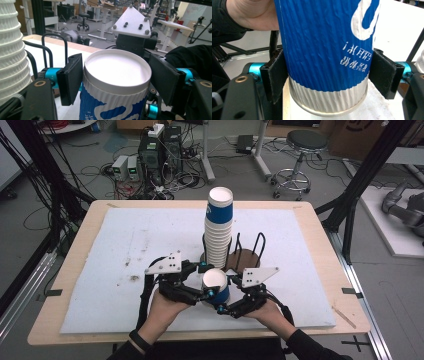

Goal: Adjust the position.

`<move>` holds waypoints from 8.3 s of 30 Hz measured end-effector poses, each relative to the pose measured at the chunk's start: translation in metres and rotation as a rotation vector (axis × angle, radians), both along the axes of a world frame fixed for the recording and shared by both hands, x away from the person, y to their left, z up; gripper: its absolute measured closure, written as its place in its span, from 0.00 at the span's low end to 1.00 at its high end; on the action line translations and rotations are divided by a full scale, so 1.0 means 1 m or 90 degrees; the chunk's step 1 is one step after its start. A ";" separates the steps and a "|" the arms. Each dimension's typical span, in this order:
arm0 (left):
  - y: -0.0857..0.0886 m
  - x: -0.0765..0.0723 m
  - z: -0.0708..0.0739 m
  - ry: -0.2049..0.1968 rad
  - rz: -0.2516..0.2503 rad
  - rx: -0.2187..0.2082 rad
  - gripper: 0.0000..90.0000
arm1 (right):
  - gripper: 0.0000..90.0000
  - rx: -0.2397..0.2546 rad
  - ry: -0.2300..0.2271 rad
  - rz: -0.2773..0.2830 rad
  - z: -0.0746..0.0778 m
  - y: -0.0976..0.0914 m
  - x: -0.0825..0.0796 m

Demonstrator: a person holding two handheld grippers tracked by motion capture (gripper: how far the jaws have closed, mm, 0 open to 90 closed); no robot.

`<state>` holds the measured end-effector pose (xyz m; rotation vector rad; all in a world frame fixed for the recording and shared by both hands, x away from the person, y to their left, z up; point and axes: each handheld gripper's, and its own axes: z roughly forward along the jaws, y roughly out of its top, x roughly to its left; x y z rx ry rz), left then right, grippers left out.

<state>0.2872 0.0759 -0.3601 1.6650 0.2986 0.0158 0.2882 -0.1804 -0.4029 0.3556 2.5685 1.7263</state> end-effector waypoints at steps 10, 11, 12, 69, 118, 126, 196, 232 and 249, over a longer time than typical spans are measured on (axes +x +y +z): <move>-0.001 0.005 0.013 0.010 -0.016 0.113 0.19 | 0.25 -0.042 0.019 0.012 0.000 -0.004 0.006; 0.000 0.005 0.014 0.009 -0.016 0.123 0.19 | 0.25 -0.049 0.018 0.011 0.001 -0.004 0.007; 0.001 0.007 0.018 0.015 -0.030 0.144 0.19 | 0.25 -0.068 0.030 0.022 0.002 -0.004 0.007; 0.016 0.010 0.013 0.020 -0.036 0.006 0.33 | 0.26 0.009 0.005 0.019 0.022 -0.018 0.009; 0.015 0.019 0.007 0.073 -0.105 0.115 0.27 | 0.26 -0.020 0.017 0.046 0.046 -0.035 0.013; 0.011 0.019 0.006 0.075 -0.126 0.161 0.32 | 0.26 -0.063 0.003 0.062 0.050 -0.033 0.011; 0.013 0.018 -0.001 0.006 -0.092 0.105 0.34 | 0.20 0.038 0.068 0.013 0.057 -0.042 0.015; -0.018 0.009 -0.014 -0.028 -0.094 0.232 0.33 | 0.23 0.001 0.064 0.021 0.056 -0.018 0.005; -0.018 0.008 -0.017 -0.016 -0.104 0.135 0.34 | 0.21 0.156 0.089 0.011 0.050 -0.016 0.003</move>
